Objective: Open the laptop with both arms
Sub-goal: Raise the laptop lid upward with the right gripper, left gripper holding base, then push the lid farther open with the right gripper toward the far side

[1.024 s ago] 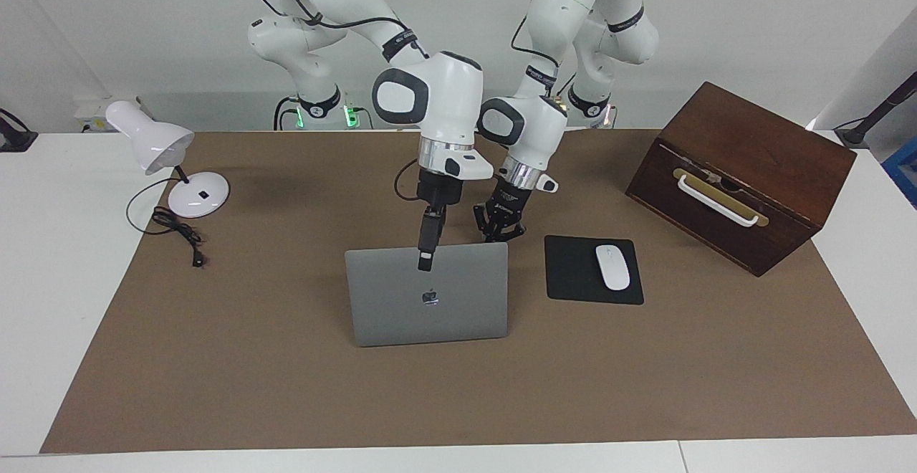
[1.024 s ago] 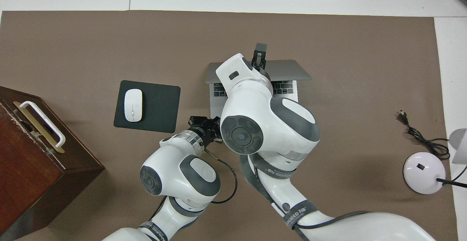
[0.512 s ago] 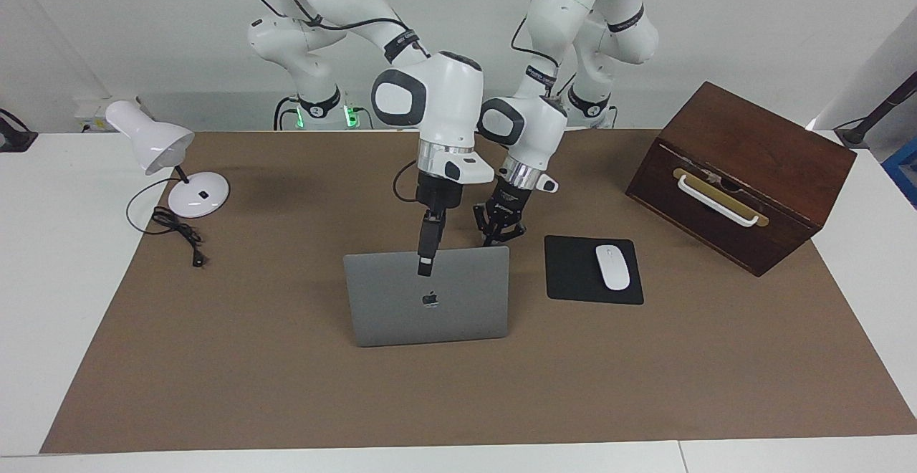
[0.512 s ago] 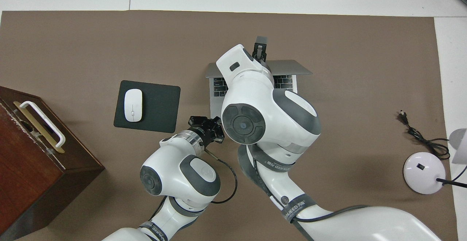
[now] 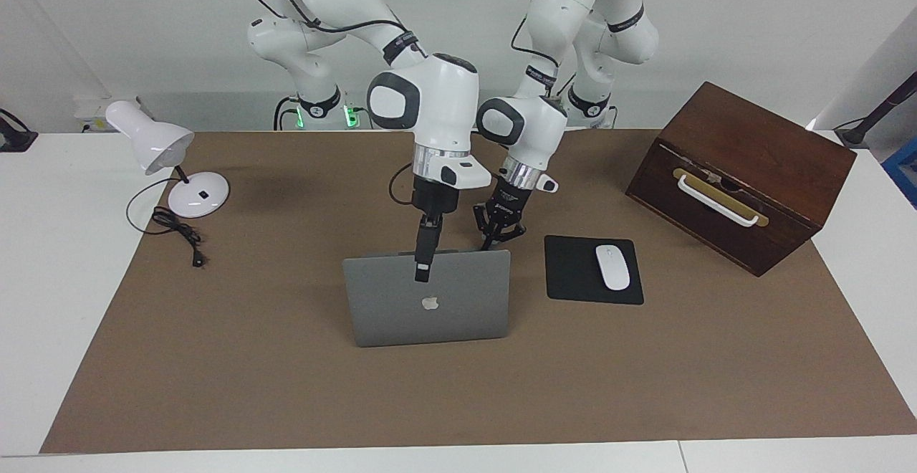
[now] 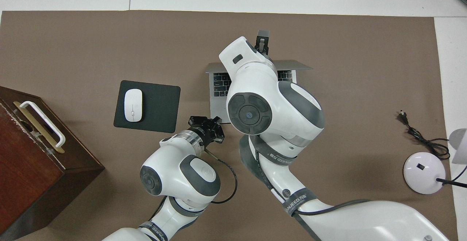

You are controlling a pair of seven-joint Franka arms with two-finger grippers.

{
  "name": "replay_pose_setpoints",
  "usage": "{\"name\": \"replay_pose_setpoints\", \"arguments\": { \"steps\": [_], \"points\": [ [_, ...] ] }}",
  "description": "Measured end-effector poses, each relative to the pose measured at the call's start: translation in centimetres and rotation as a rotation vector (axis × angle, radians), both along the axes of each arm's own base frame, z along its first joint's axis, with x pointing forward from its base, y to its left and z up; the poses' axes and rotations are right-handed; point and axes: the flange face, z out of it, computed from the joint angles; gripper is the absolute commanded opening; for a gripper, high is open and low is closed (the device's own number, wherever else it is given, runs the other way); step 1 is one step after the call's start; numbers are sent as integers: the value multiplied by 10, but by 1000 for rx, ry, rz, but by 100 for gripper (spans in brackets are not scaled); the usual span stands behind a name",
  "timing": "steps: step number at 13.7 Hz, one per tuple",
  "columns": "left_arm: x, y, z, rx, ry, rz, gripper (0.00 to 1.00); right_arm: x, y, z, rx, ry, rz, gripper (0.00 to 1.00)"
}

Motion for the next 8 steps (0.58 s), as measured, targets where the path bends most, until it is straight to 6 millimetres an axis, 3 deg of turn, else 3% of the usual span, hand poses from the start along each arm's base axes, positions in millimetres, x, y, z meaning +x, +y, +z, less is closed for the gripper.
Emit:
{"name": "replay_pose_setpoints", "arguments": {
  "steps": [8],
  "points": [
    [0,0,0,0,0,0,0,9,-6,-1,0,-2,-11,100]
  ]
}}
